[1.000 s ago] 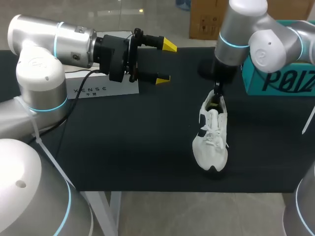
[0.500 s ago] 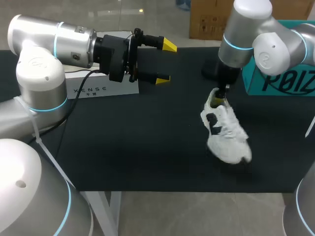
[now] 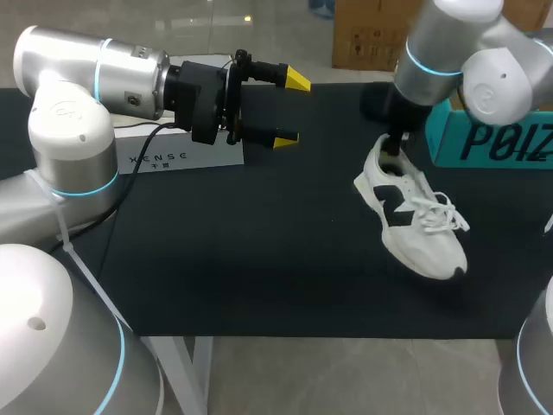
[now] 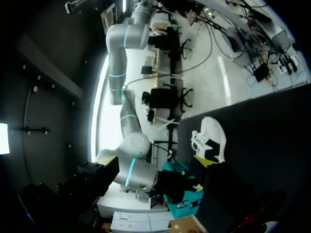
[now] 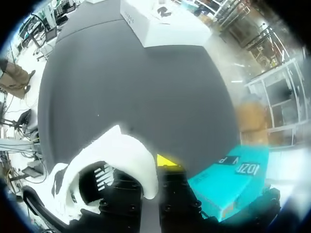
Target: Take the shoe out of the shoebox, open the shoe tongue, remove and reinsert the insole, then place the shoe into the shoebox
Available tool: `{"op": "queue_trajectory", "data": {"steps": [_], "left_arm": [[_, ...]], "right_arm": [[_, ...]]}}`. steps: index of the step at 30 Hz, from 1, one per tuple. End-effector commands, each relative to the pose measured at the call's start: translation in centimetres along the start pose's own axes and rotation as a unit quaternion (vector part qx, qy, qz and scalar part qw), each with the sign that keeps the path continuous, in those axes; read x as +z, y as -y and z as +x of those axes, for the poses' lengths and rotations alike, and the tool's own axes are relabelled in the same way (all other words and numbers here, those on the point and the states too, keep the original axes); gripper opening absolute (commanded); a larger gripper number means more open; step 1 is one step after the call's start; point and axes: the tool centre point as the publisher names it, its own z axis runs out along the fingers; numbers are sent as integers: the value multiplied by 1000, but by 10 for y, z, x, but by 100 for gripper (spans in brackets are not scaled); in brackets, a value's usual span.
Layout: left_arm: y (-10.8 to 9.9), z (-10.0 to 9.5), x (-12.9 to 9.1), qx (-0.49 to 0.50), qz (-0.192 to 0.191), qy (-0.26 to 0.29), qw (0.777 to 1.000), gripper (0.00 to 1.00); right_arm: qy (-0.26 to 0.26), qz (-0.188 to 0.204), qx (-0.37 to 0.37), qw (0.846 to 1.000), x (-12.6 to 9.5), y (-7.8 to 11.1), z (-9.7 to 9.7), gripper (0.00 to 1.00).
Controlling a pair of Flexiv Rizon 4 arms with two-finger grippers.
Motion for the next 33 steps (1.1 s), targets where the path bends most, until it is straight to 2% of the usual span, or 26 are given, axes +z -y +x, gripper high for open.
{"op": "queue_trajectory", "data": {"steps": [1, 8, 12, 14, 33], "left_arm": [[0, -1, 0, 0, 0, -2, 1000, 100], [0, -1, 0, 0, 0, -2, 1000, 100], [0, -1, 0, 0, 0, -2, 1000, 100], [0, -1, 0, 0, 0, -2, 1000, 100], [0, -1, 0, 0, 0, -2, 1000, 100]], "right_arm": [[39, 8, 11, 999, -69, 5, -16, 0], [98, 11, 54, 994, -126, 33, -68, 0], [102, 24, 55, 993, -141, 40, -80, 0], [87, 22, 42, 995, -145, 40, -79, 0], [87, 22, 42, 995, -145, 40, -79, 0]]}}
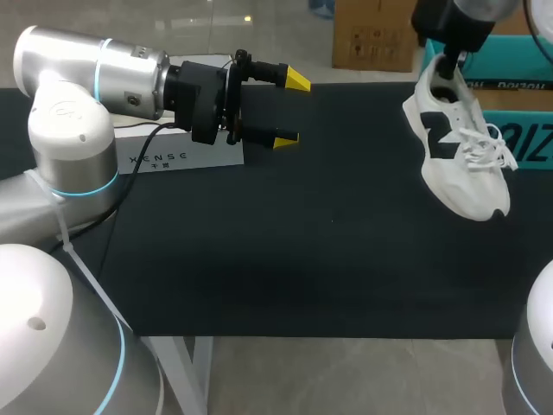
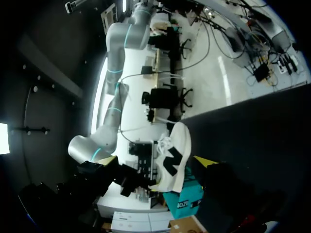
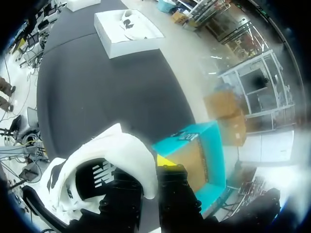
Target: Take the shoe out of the shoebox, open the shoe tongue, remove and reinsert the insole, then place the shoe into the shoebox
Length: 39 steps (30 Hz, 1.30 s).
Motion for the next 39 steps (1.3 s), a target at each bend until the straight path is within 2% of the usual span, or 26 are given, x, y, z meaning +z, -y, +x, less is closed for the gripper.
{"op": "queue_trajectory", "data": {"steps": [1, 6, 7, 9, 12, 14, 15, 17, 18, 19, 21, 22, 23, 38, 39], "left_arm": [[0, -1, 0, 0, 0, -2, 1000, 100], [0, -1, 0, 0, 0, -2, 1000, 100], [0, -1, 0, 0, 0, -2, 1000, 100], [0, -1, 0, 0, 0, -2, 1000, 100], [0, -1, 0, 0, 0, -2, 1000, 100], [0, -1, 0, 0, 0, -2, 1000, 100], [0, -1, 0, 0, 0, -2, 1000, 100], [0, -1, 0, 0, 0, -2, 1000, 100], [0, -1, 0, 0, 0, -2, 1000, 100], [0, -1, 0, 0, 0, -2, 1000, 100], [0, -1, 0, 0, 0, -2, 1000, 100], [0, -1, 0, 0, 0, -2, 1000, 100], [0, -1, 0, 0, 0, -2, 1000, 100], [0, -1, 0, 0, 0, -2, 1000, 100], [0, -1, 0, 0, 0, -2, 1000, 100]], "right_arm": [[0, 1, 0, 1000, -2, 0, 0, 0], [0, 1, 0, 1000, -2, 0, 0, 0], [2, -2, 23, 1000, -3, 1, -11, 0], [22, 21, 60, 998, -8, 5, -32, 0], [20, 36, 116, 992, -14, 11, -51, 0], [8, 45, 178, 983, -16, 19, -63, 0], [25, 67, 197, 978, -17, 23, -69, 0], [29, 80, 241, 967, -17, 33, -78, 0], [48, 105, 255, 960, -16, 38, -82, 0], [49, 108, 288, 950, -15, 49, -88, 0], [77, 157, 329, 928, -9, 69, -94, 0], [82, 172, 334, 923, -5, 80, -97, 0], [83, 157, 334, 926, -5, 86, -101, 0], [83, 157, 334, 926, -5, 86, -101, 0], [86, 158, 360, 915, -5, 87, -105, 0]]}}
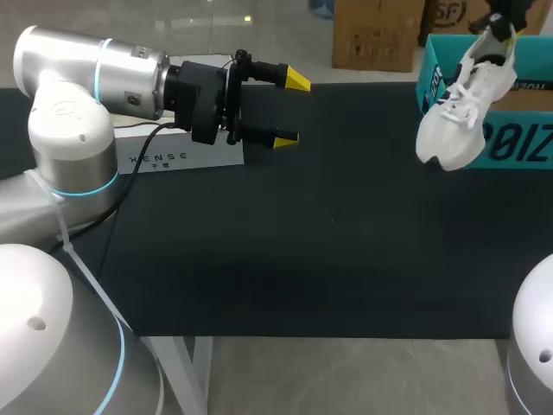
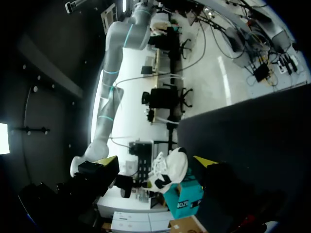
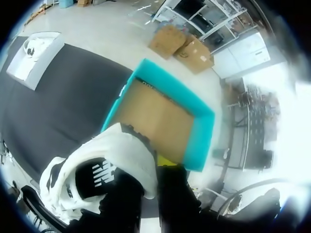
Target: Take the shoe out of the shoebox, open the shoe tongue, remove and reinsert the insole, then place the shoe into the shoebox
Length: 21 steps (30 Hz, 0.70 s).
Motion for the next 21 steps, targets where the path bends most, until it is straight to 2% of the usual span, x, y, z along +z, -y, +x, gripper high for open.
{"op": "queue_trajectory", "data": {"steps": [1, 6, 10, 14, 19, 20, 21], "left_arm": [[0, -1, 0, 0, 0, -2, 1000, 100], [0, -1, 0, 0, 0, -2, 1000, 100], [0, -1, 0, 0, 0, -2, 1000, 100], [0, -1, 0, 0, 0, -2, 1000, 100], [0, -1, 0, 0, 0, -2, 1000, 100], [0, -1, 0, 0, 0, -2, 1000, 100], [0, -1, 0, 0, 0, -2, 1000, 100]], "right_arm": [[-7, 13, 61, 998, 0, -5, -10, 0], [-45, 19, 200, 979, -1, -7, -35, 0], [-44, 21, 286, 957, 2, -8, -70, 0], [-38, 24, 342, 939, 10, -5, -102, 0], [-31, 43, 381, 923, 35, 7, -125, 0], [10, 52, 386, 921, 40, 10, -128, 0], [25, 34, 381, 923, 42, 11, -129, 0]]}}
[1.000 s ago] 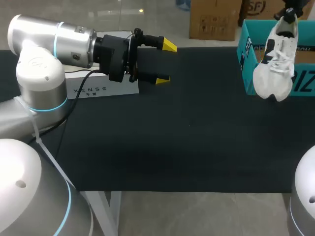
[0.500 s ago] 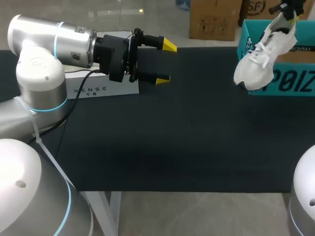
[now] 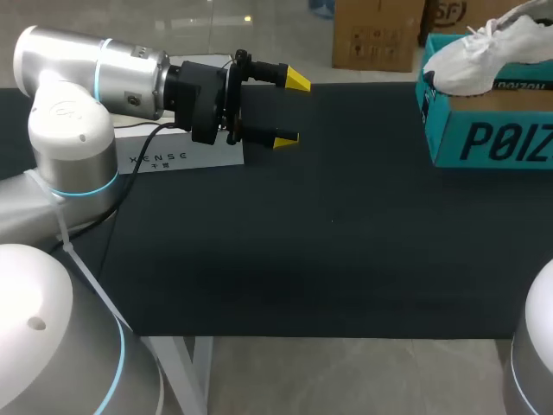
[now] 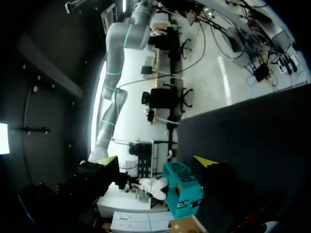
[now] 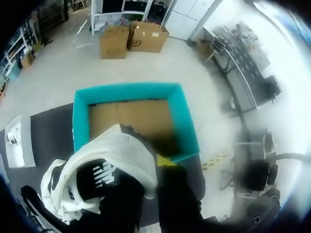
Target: Take the shoe out of the shoebox, open the shoe tongue, remove and reinsert the insole, then place the shoe into the shoebox
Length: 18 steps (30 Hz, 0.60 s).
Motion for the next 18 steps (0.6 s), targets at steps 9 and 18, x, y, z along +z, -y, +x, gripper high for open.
{"op": "queue_trajectory", "data": {"steps": [9, 18], "left_arm": [[0, -1, 0, 0, 0, -2, 1000, 100], [0, -1, 0, 0, 0, -2, 1000, 100]], "right_arm": [[41, -14, 73, 996, 15, -4, -9, 0], [13, 12, 121, 992, 23, -3, -22, 0]]}}
